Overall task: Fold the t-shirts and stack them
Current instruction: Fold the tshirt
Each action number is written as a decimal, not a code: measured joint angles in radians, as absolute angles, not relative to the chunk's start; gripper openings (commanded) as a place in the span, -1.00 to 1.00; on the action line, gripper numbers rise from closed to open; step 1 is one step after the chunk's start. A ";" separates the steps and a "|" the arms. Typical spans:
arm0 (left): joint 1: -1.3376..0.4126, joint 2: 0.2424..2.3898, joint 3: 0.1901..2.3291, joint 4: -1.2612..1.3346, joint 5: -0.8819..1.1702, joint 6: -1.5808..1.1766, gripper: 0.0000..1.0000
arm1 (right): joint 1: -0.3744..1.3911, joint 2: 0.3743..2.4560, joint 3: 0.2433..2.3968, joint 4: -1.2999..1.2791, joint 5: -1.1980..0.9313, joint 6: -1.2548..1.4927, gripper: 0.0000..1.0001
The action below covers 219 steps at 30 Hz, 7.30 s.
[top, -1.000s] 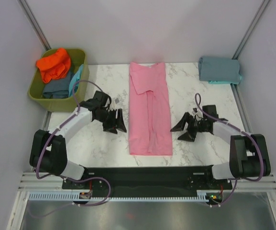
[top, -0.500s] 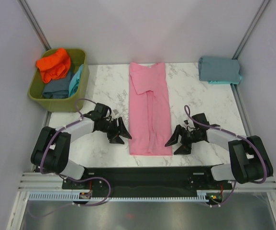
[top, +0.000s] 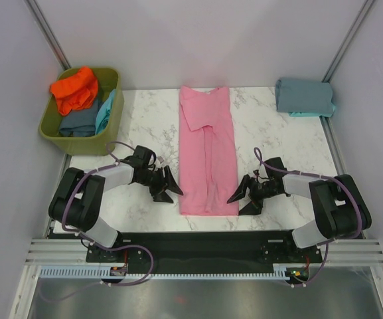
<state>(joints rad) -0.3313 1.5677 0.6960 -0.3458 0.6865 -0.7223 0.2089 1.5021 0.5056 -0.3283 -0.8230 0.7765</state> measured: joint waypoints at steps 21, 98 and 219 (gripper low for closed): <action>-0.414 1.651 0.657 -0.236 0.713 -0.805 -0.23 | 0.212 1.525 0.511 -0.263 -0.805 0.794 0.15; -0.219 2.091 1.697 -0.509 0.545 -0.378 0.67 | -0.005 2.116 1.494 -0.113 -0.818 0.651 0.16; -0.256 1.717 1.332 -0.522 0.629 -0.477 -0.96 | 0.044 1.716 1.152 -0.188 -0.857 0.670 -1.00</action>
